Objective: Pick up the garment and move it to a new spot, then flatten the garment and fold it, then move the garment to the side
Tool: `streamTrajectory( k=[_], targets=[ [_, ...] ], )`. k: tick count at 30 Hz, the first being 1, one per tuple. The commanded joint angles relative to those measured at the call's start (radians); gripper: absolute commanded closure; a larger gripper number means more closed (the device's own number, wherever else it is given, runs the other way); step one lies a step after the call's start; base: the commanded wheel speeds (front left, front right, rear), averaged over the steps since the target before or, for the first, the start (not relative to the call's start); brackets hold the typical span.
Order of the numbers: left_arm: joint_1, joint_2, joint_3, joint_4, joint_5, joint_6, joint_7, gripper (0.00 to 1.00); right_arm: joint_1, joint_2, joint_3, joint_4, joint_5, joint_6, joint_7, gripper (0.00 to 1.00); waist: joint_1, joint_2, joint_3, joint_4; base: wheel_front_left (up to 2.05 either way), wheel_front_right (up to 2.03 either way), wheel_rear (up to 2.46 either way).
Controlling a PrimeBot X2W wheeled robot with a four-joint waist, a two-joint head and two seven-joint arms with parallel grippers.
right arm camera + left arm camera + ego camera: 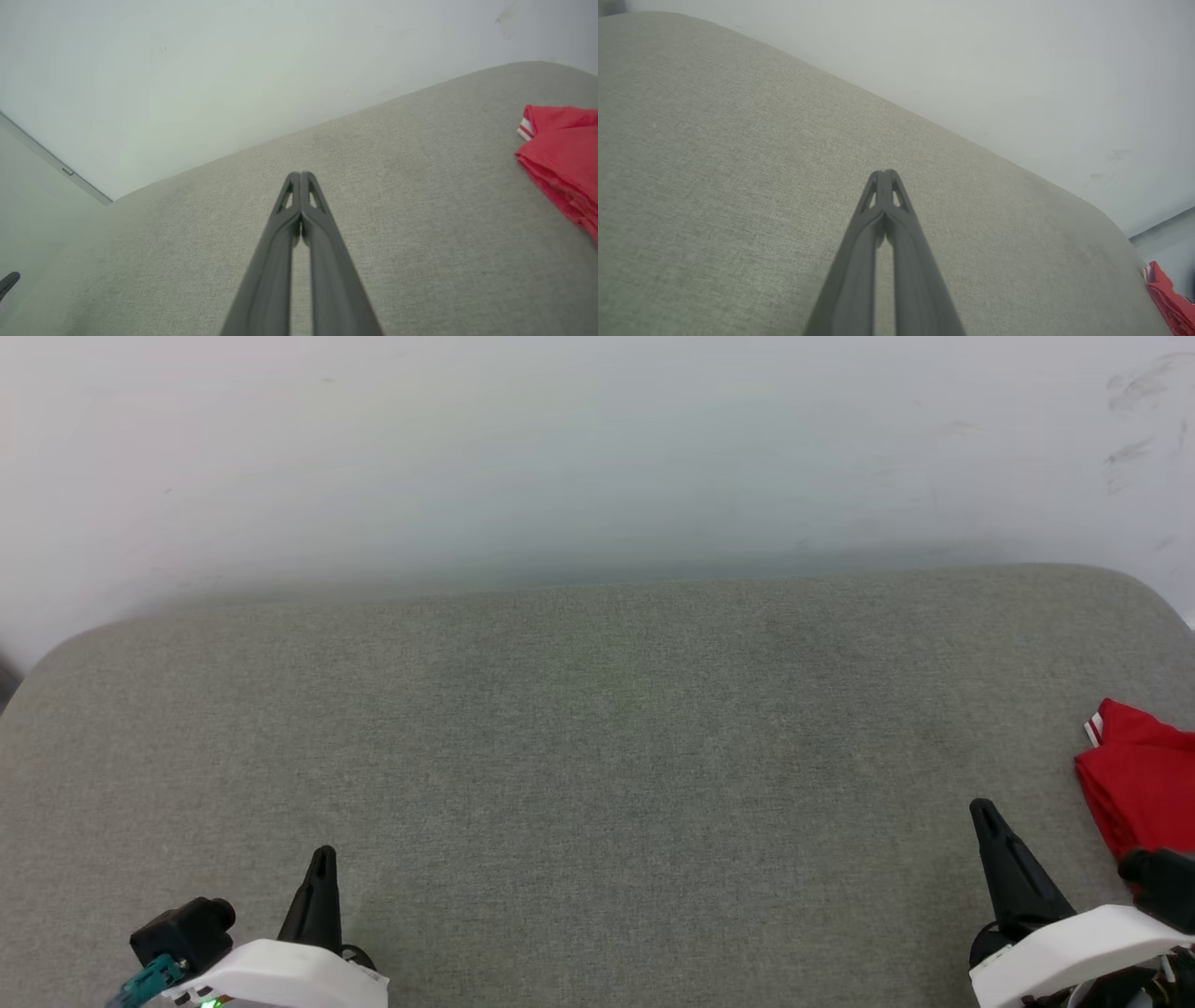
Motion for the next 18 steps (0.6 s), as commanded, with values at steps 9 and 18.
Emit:
streamTrajectory(
  k=[9, 18],
  targets=[
    [-0.048, -0.022, 0.049, 0.006, -0.127, -0.04, 0.039, 1.0, -0.054, 0.006, -0.013, 0.024, 0.171, 0.0, 0.007, 1.0, 0.0, 0.0, 0.001, 0.004, 0.0, 0.0, 0.0],
    [-0.06, -0.042, 0.078, 0.014, -0.214, -0.066, 0.067, 1.0, -0.069, 0.01, -0.02, 0.05, 0.286, 0.0, 0.012, 1.0, 0.0, 0.0, 0.002, 0.006, 0.0, 0.0, 0.0]
  ],
)
